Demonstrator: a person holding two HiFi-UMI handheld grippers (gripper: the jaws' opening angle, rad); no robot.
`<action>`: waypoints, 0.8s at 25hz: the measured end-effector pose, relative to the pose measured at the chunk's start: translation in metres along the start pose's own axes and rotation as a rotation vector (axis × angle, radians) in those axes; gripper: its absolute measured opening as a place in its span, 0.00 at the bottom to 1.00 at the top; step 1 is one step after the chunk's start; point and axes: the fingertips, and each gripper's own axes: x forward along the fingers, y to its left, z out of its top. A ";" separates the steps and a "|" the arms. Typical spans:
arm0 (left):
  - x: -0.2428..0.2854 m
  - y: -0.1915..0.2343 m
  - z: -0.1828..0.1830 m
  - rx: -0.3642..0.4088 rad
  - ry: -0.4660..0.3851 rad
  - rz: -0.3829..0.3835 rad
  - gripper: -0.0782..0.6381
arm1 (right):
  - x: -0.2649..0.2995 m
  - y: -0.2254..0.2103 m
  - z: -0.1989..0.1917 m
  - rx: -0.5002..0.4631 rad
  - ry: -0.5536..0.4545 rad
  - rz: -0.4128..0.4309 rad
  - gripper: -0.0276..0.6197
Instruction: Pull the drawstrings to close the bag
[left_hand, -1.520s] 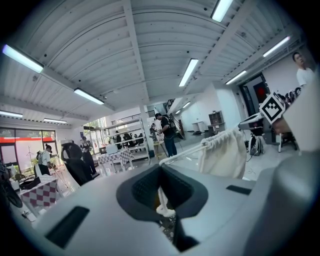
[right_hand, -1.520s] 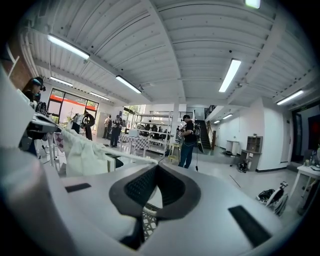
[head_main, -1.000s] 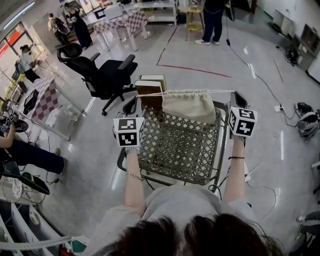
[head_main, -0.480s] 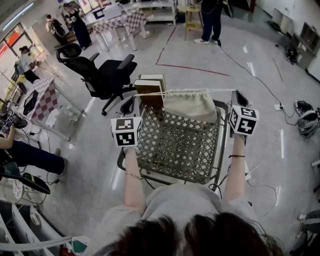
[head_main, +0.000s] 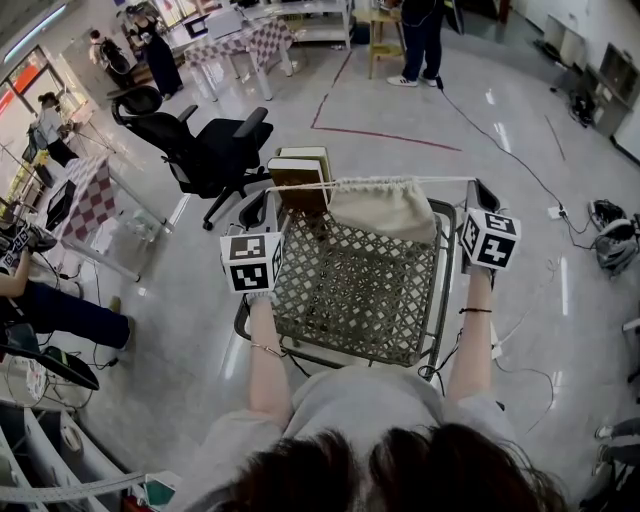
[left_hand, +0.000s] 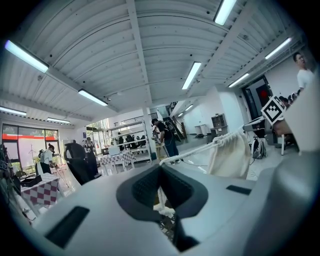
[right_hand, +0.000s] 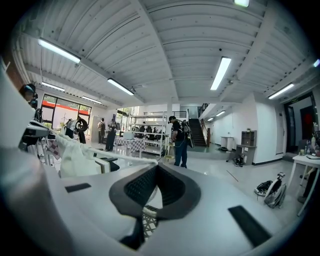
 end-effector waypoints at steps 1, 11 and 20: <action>0.000 0.000 0.000 -0.001 -0.001 0.000 0.15 | -0.001 0.000 0.000 0.001 0.000 -0.002 0.08; -0.002 -0.001 0.001 -0.015 -0.012 -0.003 0.15 | -0.003 -0.005 -0.001 0.020 -0.006 -0.018 0.08; -0.002 0.001 0.002 -0.019 -0.015 -0.008 0.15 | -0.004 -0.008 0.000 0.032 -0.006 -0.028 0.08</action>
